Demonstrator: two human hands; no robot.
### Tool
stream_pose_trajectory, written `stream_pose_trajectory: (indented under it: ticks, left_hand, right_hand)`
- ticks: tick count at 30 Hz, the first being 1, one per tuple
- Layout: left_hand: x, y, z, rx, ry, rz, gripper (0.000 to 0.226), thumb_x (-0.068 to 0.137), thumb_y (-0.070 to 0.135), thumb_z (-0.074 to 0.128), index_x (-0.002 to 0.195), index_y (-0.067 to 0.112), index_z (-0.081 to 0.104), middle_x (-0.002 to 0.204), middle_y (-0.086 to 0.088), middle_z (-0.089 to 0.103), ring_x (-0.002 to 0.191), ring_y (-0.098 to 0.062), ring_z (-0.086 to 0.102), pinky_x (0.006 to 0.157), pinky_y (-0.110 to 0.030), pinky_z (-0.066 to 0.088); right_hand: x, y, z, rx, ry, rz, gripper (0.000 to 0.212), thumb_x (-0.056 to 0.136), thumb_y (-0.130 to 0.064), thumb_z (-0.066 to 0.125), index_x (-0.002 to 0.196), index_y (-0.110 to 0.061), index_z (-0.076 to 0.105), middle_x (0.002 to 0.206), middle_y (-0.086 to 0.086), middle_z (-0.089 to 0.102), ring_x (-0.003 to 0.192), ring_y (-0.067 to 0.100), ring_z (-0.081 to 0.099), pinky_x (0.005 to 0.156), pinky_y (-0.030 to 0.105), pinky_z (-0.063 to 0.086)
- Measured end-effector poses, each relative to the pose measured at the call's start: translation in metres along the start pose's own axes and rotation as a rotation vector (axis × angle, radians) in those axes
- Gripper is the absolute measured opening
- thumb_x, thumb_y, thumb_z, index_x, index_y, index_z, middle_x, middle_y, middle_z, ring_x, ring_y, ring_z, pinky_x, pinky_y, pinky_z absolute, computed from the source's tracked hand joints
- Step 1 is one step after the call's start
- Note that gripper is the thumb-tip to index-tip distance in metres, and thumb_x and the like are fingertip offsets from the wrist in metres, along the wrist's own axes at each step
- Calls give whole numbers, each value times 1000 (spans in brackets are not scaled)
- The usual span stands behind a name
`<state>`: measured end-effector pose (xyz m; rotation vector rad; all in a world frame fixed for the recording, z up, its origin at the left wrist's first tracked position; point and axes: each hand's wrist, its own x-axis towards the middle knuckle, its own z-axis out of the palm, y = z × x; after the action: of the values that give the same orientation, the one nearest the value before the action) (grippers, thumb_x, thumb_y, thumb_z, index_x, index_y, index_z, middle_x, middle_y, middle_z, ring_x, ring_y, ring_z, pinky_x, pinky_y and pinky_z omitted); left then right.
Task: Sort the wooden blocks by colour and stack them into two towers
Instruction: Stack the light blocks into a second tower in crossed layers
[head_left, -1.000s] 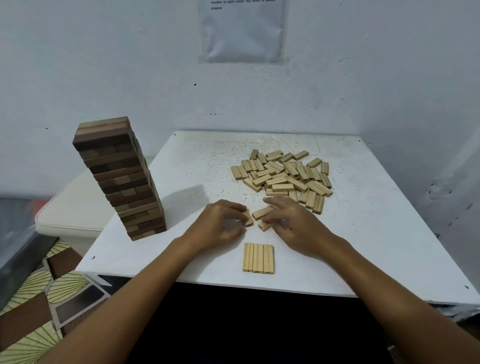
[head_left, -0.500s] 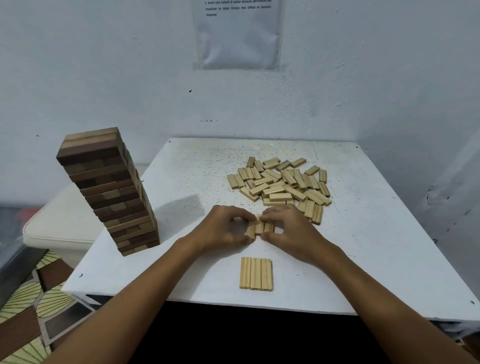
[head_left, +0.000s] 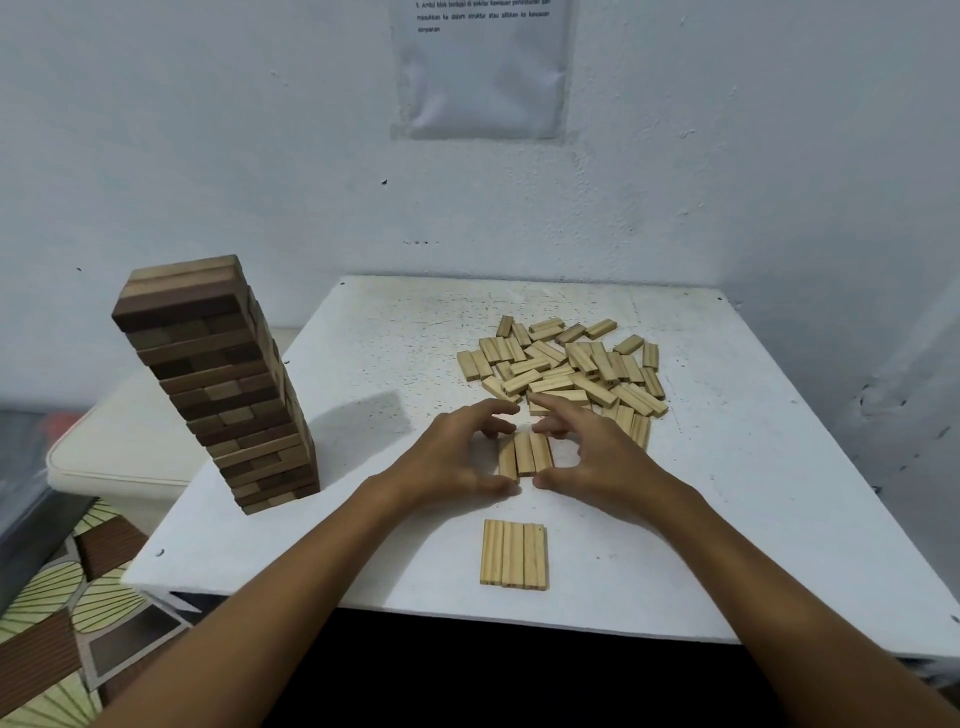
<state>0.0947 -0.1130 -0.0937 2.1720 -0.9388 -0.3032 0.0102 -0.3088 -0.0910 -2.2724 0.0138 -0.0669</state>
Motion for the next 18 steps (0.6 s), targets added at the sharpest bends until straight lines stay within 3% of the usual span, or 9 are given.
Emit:
stream_pose_trajectory:
  ticks: [4, 10, 14, 16, 18]
  left_hand:
    - [8, 0, -1, 20, -9, -10, 80, 64, 35, 87, 132, 40, 45, 116, 14, 64, 108, 0, 57, 80, -10, 39]
    - [14, 3, -2, 12, -18, -5, 74, 67, 25, 85, 130, 34, 49, 114, 12, 65, 98, 11, 56, 70, -1, 38]
    - [14, 3, 1, 3, -15, -5, 67, 67, 23, 84, 125, 32, 52, 115, 13, 65, 98, 8, 57, 69, -3, 40]
    - [11, 3, 2, 10, 10, 11, 62, 66, 25, 84, 121, 31, 55, 115, 14, 63, 101, 4, 57, 70, -6, 40]
    - [9, 4, 2, 61, 38, 50, 57, 66, 30, 86, 116, 28, 59, 112, 12, 60, 102, -1, 54, 73, -13, 40]
  right_hand:
    - [2, 0, 0, 22, -7, -5, 92, 72, -21, 83, 147, -37, 33, 125, -8, 59, 117, 9, 52, 88, 23, 42]
    - [2, -2, -2, -2, 5, -32, 87, 71, -23, 83, 144, -37, 39, 114, -11, 58, 104, 9, 51, 80, 20, 44]
    - [2, -5, -3, -9, 1, -30, 85, 70, -24, 84, 142, -36, 41, 108, -11, 57, 95, 9, 50, 75, 23, 47]
    - [0, -5, -4, 0, -11, -16, 76, 70, -26, 84, 135, -36, 46, 107, -10, 57, 95, 8, 51, 72, 21, 45]
    - [0, -5, -8, -6, -6, -11, 54, 75, -25, 79, 124, -30, 57, 102, -8, 58, 90, 4, 53, 68, 18, 43]
